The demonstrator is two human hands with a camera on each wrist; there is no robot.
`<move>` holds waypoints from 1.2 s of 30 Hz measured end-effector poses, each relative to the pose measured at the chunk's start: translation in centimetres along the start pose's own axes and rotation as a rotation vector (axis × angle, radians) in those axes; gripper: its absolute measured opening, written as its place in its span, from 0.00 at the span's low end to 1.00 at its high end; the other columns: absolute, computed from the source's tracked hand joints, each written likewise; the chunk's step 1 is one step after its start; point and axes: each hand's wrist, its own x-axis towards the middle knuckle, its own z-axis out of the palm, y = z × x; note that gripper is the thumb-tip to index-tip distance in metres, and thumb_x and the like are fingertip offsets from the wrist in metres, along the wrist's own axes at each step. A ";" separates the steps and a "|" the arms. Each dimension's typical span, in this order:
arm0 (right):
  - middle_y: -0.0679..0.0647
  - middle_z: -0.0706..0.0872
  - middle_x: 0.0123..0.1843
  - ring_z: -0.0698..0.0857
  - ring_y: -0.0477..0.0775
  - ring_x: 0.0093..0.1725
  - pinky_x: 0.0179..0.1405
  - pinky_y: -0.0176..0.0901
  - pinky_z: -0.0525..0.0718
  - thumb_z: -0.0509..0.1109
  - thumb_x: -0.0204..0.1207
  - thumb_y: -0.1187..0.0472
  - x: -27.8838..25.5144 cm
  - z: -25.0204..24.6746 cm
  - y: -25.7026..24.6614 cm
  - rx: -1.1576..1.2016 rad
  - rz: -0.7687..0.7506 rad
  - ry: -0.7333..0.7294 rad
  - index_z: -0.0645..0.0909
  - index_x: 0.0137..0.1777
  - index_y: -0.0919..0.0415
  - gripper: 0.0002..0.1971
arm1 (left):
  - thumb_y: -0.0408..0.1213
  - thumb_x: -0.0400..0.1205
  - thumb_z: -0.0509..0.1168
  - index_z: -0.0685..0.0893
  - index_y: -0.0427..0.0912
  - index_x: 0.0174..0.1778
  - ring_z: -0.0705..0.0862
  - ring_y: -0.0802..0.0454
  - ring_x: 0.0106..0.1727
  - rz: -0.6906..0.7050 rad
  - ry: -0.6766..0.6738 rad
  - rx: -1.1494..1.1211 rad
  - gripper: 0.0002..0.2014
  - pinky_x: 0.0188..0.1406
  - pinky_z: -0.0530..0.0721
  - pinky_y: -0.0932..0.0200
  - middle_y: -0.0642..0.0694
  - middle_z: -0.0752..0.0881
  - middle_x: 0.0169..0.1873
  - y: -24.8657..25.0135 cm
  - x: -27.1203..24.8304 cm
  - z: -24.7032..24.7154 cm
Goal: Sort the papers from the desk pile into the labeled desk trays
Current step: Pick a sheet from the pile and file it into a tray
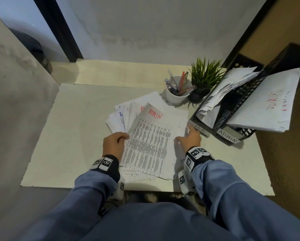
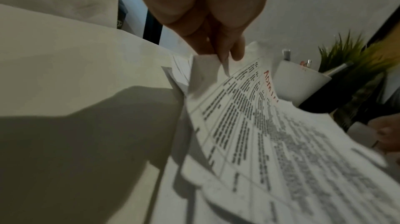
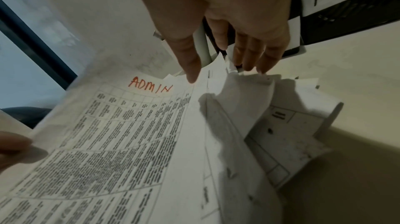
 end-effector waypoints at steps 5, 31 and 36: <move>0.65 0.78 0.68 0.79 0.62 0.65 0.51 0.35 0.85 0.76 0.64 0.75 -1.3 -1.2 -1.4 0.434 0.007 0.011 0.69 0.72 0.69 0.35 | 0.13 0.70 0.56 0.84 0.40 0.23 0.84 0.52 0.38 -0.039 -0.030 -0.153 0.20 0.46 0.78 0.61 0.51 0.88 0.34 0.4 -0.4 0.2; 0.55 0.86 0.23 0.82 0.54 0.30 0.23 0.32 0.83 0.59 0.68 0.87 0.4 -0.6 1.0 0.966 0.261 -0.086 0.77 0.23 0.64 0.21 | 0.31 0.70 0.75 0.83 0.40 0.55 0.85 0.40 0.50 -0.292 -0.091 0.080 0.17 0.55 0.84 0.48 0.40 0.88 0.48 0.9 4.0 3.0; 0.58 0.83 0.33 0.81 0.54 0.34 0.29 0.39 0.82 0.55 0.67 0.87 0.4 -0.7 0.7 0.983 0.253 -0.077 0.76 0.27 0.66 0.19 | 0.18 0.73 0.61 0.87 0.48 0.59 0.84 0.48 0.47 -0.158 -0.118 -0.205 0.26 0.52 0.82 0.57 0.45 0.88 0.44 -0.2 2.7 3.0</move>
